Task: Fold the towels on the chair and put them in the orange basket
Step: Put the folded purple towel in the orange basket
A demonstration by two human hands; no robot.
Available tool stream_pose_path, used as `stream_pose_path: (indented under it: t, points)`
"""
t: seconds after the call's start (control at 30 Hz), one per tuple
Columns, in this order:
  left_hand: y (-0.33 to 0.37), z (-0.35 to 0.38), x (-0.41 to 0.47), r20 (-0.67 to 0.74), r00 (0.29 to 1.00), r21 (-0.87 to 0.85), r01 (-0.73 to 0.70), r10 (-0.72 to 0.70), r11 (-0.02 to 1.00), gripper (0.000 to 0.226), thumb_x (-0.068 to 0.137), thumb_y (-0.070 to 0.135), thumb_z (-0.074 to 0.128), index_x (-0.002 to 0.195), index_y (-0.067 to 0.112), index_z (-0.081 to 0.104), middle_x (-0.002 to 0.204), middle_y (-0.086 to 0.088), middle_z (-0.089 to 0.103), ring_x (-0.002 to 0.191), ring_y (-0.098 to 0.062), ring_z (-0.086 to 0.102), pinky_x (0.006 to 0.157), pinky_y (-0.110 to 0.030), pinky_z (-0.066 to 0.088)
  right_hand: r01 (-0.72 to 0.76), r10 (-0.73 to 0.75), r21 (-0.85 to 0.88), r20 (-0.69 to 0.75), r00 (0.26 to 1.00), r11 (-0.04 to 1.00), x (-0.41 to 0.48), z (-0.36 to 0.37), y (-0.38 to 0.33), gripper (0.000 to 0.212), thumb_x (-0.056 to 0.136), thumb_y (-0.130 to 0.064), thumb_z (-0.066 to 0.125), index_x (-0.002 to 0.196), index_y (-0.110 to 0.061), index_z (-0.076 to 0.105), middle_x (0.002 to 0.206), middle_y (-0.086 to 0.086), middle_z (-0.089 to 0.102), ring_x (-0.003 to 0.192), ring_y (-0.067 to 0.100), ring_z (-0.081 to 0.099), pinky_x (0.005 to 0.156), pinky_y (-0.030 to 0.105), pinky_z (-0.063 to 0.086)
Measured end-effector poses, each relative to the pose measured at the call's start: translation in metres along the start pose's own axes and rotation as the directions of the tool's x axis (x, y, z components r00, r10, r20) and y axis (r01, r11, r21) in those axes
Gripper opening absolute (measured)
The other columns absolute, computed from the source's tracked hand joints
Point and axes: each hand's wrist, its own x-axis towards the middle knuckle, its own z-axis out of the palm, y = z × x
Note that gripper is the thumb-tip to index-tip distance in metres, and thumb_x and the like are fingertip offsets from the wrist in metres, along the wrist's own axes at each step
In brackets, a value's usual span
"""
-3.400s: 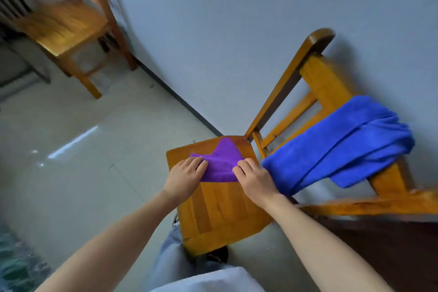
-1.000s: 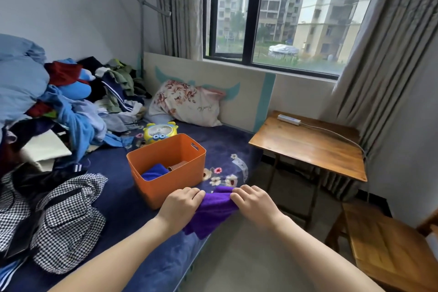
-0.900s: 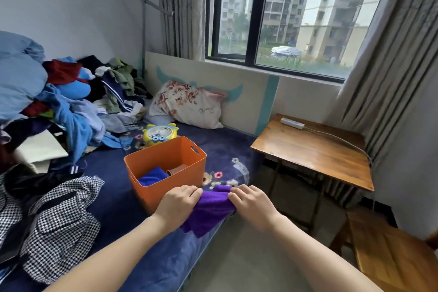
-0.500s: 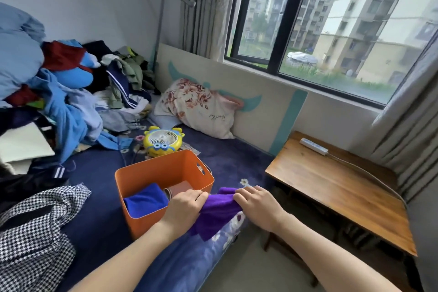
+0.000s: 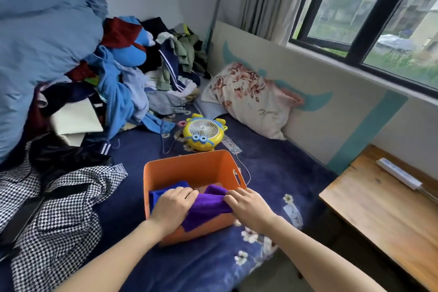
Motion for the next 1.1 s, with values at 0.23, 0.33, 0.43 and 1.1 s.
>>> stream_pose_path:
  t: [0.23, 0.33, 0.43, 1.1]
  points:
    - [-0.019, 0.036, 0.059, 0.217, 0.945, 0.099, 0.227, -0.243, 0.969, 0.033, 0.052, 0.007, 0.069, 0.084, 0.013, 0.069, 0.074, 0.002, 0.069, 0.060, -0.016, 0.066, 0.047, -0.022, 0.052, 0.117, -0.112, 0.127, -0.045, 0.993, 0.985, 0.057, 0.055, 0.081, 0.017, 0.069, -0.022, 0.043, 0.078, -0.020, 0.058, 0.071, -0.008, 0.062, 0.059, 0.013, 0.059, 0.048, 0.019, 0.045]
    - [-0.018, 0.067, 0.080, 0.346, 0.873, 0.111, 0.325, -0.343, 0.939, 0.053, 0.032, 0.007, 0.085, 0.082, 0.015, 0.070, 0.070, 0.004, 0.068, 0.058, -0.015, 0.065, 0.044, -0.021, 0.050, 0.176, -0.181, 0.178, 0.010, 0.983, 0.968, 0.065, 0.085, 0.113, 0.023, 0.054, -0.026, 0.070, 0.073, -0.022, 0.059, 0.067, -0.009, 0.061, 0.055, 0.012, 0.058, 0.045, 0.018, 0.044]
    - [-0.016, 0.097, 0.096, 0.429, 0.813, 0.128, 0.375, -0.393, 0.918, 0.052, 0.030, 0.011, 0.086, 0.080, 0.017, 0.070, 0.071, 0.006, 0.067, 0.065, -0.015, 0.065, 0.045, -0.022, 0.050, 0.203, -0.222, 0.219, 0.065, 0.973, 0.954, 0.068, 0.117, 0.135, 0.038, 0.041, -0.028, 0.081, 0.071, -0.024, 0.058, 0.064, -0.011, 0.059, 0.052, 0.010, 0.056, 0.045, 0.016, 0.041]
    - [-0.019, 0.251, 0.091, 0.711, 0.428, 0.170, 0.665, -0.558, 0.727, 0.063, 0.081, -0.002, 0.059, 0.140, 0.013, 0.040, 0.149, -0.007, 0.036, 0.137, -0.023, 0.035, 0.105, -0.033, 0.037, -0.185, 0.053, 0.249, 0.457, 0.888, 0.951, 0.088, 0.259, 0.124, 0.031, 0.027, -0.012, 0.081, 0.047, -0.017, 0.057, 0.039, 0.001, 0.048, 0.031, 0.012, 0.048, 0.025, 0.014, 0.027]
